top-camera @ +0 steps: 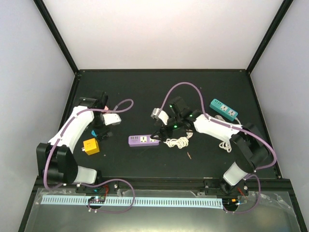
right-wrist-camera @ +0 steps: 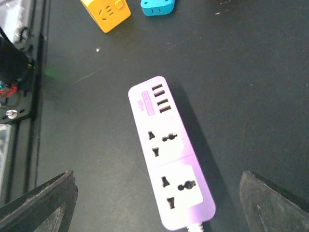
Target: Pull the plug off the socket
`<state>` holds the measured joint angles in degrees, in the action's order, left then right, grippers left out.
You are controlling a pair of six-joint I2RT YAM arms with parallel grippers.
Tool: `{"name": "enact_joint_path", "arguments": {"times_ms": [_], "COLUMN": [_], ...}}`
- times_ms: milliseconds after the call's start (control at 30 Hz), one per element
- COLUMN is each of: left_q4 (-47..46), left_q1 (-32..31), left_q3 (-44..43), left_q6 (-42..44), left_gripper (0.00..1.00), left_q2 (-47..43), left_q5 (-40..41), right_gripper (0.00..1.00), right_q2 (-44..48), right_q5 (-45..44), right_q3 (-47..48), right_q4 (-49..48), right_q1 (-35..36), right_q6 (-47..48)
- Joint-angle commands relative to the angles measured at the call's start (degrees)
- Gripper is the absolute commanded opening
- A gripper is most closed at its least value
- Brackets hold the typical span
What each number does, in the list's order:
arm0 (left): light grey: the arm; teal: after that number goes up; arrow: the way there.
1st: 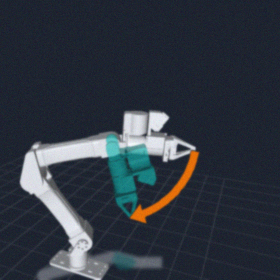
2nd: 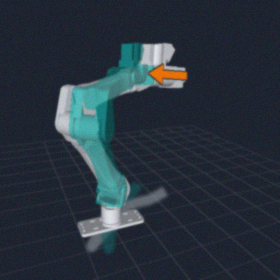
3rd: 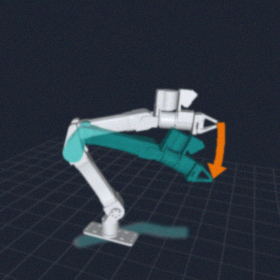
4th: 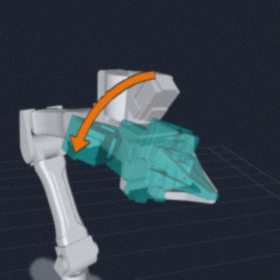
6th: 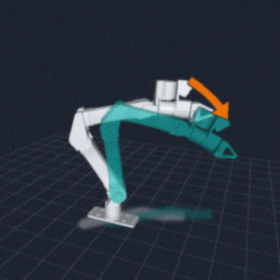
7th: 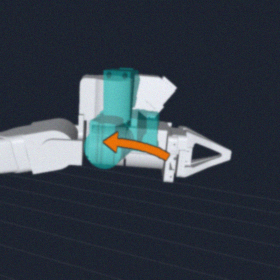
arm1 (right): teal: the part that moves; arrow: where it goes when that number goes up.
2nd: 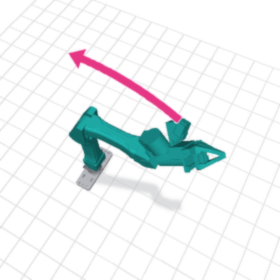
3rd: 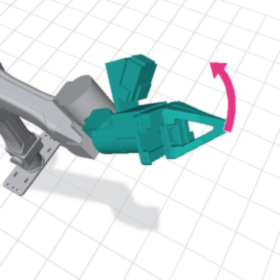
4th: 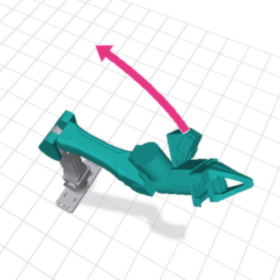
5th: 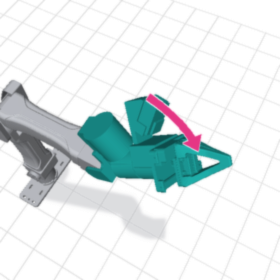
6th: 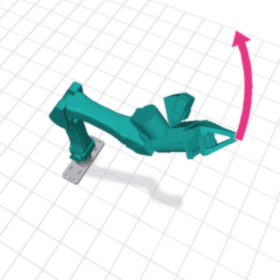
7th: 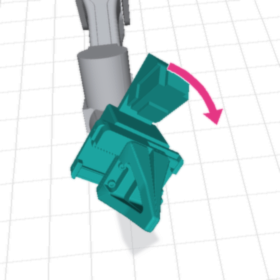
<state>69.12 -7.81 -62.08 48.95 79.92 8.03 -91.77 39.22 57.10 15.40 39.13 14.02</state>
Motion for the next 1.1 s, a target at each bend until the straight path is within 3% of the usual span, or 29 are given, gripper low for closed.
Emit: {"name": "enact_joint_path", "arguments": {"times_ms": [0, 233, 467, 1067], "left_q4": [1.71, -5.28, -7.04, -7.88], "left_q1": [0.39, 0.36, 0.30, 0.30], "left_q3": [-5.36, -7.43, -4.60, -2.40], "left_q6": [-4.36, -10.71, -12.47, -13.77], "left_gripper": [0.99, 0.99, 0.99, 0.99], "left_q2": [-4.50, -15.04, -19.37, -22.40], "left_q5": [-9.87, -15.92, -22.97, -26.19], "right_gripper": [0.94, 0.94, 0.94, 0.88], "right_q2": [-3.19, -9.21, -14.79, -20.61], "right_q5": [-9.23, -20.90, -27.02, -22.39], "right_q3": [4.60, 9.58, 13.53, 16.66], "right_q4": [3.87, 6.24, 7.58, 14.76], "right_q1": [3.87, 9.17, 10.90, 12.08], "right_q6": [5.22, 9.52, 11.34, 16.93]}}
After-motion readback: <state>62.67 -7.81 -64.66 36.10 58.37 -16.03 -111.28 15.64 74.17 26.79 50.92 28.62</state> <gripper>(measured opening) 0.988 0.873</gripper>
